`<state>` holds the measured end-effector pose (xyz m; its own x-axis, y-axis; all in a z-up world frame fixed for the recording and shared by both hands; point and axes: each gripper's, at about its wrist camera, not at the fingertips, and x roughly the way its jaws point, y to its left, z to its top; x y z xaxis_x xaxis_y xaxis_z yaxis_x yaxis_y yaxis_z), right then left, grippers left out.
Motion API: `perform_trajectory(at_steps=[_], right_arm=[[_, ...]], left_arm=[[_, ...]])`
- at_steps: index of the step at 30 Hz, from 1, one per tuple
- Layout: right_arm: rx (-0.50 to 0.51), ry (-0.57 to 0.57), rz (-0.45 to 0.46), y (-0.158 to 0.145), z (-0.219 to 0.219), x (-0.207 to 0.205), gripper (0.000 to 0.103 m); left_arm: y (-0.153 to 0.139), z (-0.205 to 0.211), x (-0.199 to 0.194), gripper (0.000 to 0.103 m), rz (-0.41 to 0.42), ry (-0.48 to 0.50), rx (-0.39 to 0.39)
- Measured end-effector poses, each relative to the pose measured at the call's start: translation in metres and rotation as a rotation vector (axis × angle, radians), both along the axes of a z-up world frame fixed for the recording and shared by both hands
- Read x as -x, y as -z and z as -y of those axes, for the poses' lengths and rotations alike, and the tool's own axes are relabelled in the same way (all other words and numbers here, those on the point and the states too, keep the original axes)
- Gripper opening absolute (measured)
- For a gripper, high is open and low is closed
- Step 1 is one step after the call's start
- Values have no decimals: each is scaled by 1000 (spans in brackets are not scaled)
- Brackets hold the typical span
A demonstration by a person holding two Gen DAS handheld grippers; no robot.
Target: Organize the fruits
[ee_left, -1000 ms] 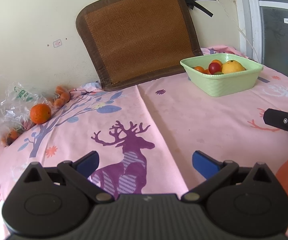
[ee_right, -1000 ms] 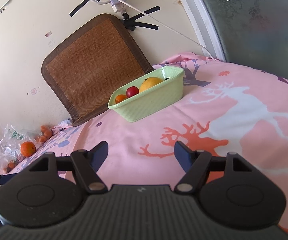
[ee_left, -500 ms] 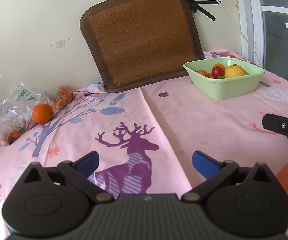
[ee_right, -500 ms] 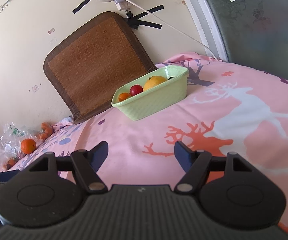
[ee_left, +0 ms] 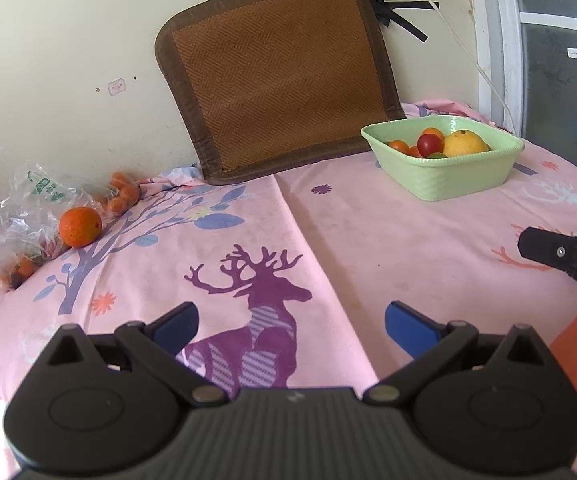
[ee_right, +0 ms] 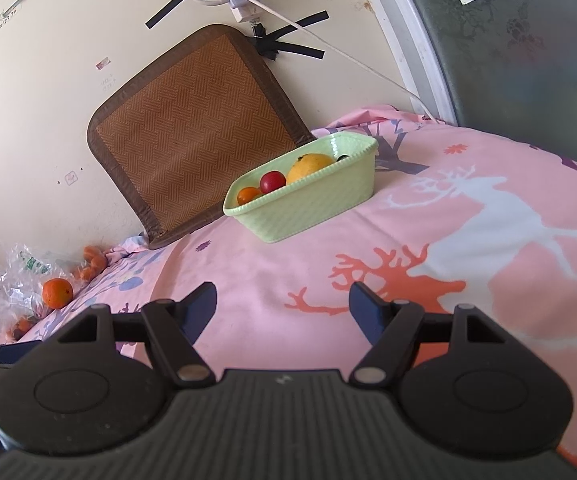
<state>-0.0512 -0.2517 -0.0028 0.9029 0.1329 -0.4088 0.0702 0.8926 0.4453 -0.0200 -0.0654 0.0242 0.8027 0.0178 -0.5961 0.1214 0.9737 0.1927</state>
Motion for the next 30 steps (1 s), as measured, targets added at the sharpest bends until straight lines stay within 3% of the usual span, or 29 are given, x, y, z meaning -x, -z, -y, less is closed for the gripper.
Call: perform_trajectory(at_steps=[30], right_arm=[[-14,12,-10,5,5,-1,75]], left_arm=[[8,5,-5,103,-36,11,-10]])
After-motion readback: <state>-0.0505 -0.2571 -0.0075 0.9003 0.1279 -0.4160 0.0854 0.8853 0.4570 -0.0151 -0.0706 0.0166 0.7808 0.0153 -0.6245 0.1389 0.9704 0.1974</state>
